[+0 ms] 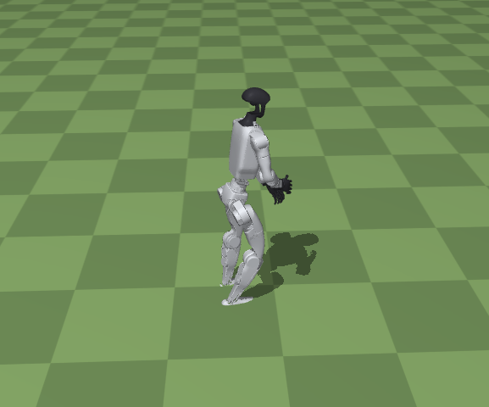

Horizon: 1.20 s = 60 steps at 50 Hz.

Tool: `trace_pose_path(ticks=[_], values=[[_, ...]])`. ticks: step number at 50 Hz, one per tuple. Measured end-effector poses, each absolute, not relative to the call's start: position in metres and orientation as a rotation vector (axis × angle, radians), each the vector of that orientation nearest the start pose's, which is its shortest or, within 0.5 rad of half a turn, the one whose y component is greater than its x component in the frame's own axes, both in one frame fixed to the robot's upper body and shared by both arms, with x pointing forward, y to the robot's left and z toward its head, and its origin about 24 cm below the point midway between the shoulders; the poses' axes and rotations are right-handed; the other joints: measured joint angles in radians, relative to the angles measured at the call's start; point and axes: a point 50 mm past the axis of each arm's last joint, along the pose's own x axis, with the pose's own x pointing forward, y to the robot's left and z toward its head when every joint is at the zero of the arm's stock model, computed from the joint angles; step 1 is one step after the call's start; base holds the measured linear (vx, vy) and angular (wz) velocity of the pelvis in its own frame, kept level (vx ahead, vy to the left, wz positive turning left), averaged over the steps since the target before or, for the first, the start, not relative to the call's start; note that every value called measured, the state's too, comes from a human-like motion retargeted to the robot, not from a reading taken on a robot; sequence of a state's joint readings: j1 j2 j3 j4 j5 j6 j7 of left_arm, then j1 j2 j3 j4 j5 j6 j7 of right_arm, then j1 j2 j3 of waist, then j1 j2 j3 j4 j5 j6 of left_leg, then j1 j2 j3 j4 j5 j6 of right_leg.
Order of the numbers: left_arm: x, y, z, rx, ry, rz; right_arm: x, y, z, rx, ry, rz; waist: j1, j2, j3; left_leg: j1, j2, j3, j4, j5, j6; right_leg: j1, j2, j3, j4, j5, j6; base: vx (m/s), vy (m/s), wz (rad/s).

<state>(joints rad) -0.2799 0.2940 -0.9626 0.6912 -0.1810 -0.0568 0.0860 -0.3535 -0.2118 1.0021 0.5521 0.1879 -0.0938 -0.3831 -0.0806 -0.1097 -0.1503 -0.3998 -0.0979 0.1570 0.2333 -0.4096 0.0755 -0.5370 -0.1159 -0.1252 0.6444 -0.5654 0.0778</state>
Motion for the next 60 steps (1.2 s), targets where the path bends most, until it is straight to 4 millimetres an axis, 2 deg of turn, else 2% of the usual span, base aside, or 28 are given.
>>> trace_pose_path(ticks=[6, 10, 15, 20, 23, 28, 32, 37, 42, 47, 53, 57, 60], values=[[0.210, 0.103, -0.095, 0.707, 0.490, -0.694, 0.234, -0.021, -0.038, -0.594, 0.111, 0.647, 0.077, 0.000, 0.028, -0.084, 0.004, -0.030, 0.060, 0.050, -0.039, 0.068, -0.007, -0.116, -0.141, 0.026, -0.021, -0.15, -0.03, 0.95], [0.204, 0.122, -0.105, 0.805, 0.526, -0.687, 0.235, -0.017, -0.037, -0.676, 0.060, 0.724, 0.103, 0.011, 0.034, -0.161, 0.066, 0.066, 0.186, 0.050, -0.046, 0.104, -0.008, -0.225, -0.204, 0.045, -0.028, -0.05, -0.01, 1.16], [0.186, 0.153, -0.122, 0.920, 0.628, -0.670, 0.236, -0.017, -0.039, -0.748, 0.032, 0.779, 0.115, 0.024, 0.023, -0.217, 0.172, 0.209, 0.335, 0.015, -0.027, 0.150, 0.002, -0.359, -0.238, 0.038, -0.042, 0.04, 0.03, 1.15], [0.160, 0.183, -0.136, 1.004, 0.742, -0.653, 0.237, -0.026, -0.044, -0.779, 0.046, 0.768, 0.120, 0.032, 0.014, -0.220, 0.201, 0.199, 0.402, -0.048, -0.012, 0.189, 0.001, -0.447, -0.173, -0.009, -0.065, 0.11, 0.07, 0.98], [0.144, 0.196, -0.142, 1.043, 0.793, -0.648, 0.239, -0.033, -0.045, -0.787, 0.055, 0.738, 0.102, 0.030, 0.023, -0.194, 0.174, 0.151, 0.414, -0.079, -0.002, 0.184, -0.034, -0.429, 0.009, -0.039, -0.079, 0.14, 0.10, 1.21], [0.130, 0.212, -0.145, 1.089, 0.825, -0.637, 0.252, -0.042, -0.035, -0.786, 0.021, 0.682, 0.042, -0.023, 0.067, -0.071, 0.030, 0.085, 0.309, -0.064, 0.012, 0.113, -0.203, -0.325, 0.434, -0.031, -0.094, 0.15, 0.11, 1.43], [0.127, 0.220, -0.144, 1.091, 0.830, -0.600, 0.263, -0.042, -0.020, -0.774, -0.037, 0.642, -0.004, -0.063, 0.090, 0.067, -0.071, 0.003, 0.133, 0.008, 0.009, 0.041, -0.235, -0.197, 0.463, -0.052, -0.082, 0.18, 0.06, 1.50], [0.125, 0.222, -0.144, 1.047, 0.845, -0.534, 0.272, -0.039, -0.006, -0.776, -0.098, 0.623, -0.009, -0.052, 0.104, 0.169, -0.086, -0.110, 0.049, 0.033, -0.008, -0.013, -0.129, -0.064, 0.226, -0.009, -0.048, 0.22, 0.01, 1.17], [0.130, 0.219, -0.143, 0.991, 0.832, -0.450, 0.279, -0.038, 0.002, -0.806, -0.132, 0.626, 0.024, -0.020, 0.109, 0.226, -0.065, -0.218, 0.023, 0.024, -0.018, -0.016, 0.025, 0.090, -0.028, 0.121, 0.003, 0.25, -0.05, 0.97], [0.133, 0.210, -0.143, 0.940, 0.803, -0.372, 0.277, -0.043, -0.007, -0.859, -0.117, 0.638, 0.046, -0.035, 0.101, 0.244, -0.095, -0.299, 0.116, -0.048, -0.002, -0.014, 0.075, 0.199, 0.001, 0.157, 0.027, 0.25, -0.13, 0.89], [0.147, 0.193, -0.138, 0.886, 0.720, -0.287, 0.274, -0.059, -0.027, -0.935, -0.041, 0.614, 0.075, -0.018, 0.119, 0.269, -0.071, -0.331, 0.266, -0.159, -0.001, 0.054, 0.084, 0.139, 0.088, 0.059, -0.020, 0.22, -0.16, 0.64], [0.161, 0.173, -0.133, 0.844, 0.640, -0.268, 0.268, -0.074, -0.046, -0.972, 0.047, 0.582, 0.072, 0.005, 0.132, 0.270, -0.015, -0.258, 0.352, -0.206, -0.009, 0.101, 0.087, 0.077, 0.095, 0.026, -0.033, 0.15, -0.13, 0.62], [0.177, 0.155, -0.125, 0.813, 0.562, -0.276, 0.266, -0.088, -0.058, -0.985, 0.119, 0.540, 0.062, 0.036, 0.140, 0.299, 0.067, -0.145, 0.343, -0.223, -0.003, 0.156, 0.103, 0.030, 0.020, 0.041, -0.037, 0.11, -0.08, 0.55]])
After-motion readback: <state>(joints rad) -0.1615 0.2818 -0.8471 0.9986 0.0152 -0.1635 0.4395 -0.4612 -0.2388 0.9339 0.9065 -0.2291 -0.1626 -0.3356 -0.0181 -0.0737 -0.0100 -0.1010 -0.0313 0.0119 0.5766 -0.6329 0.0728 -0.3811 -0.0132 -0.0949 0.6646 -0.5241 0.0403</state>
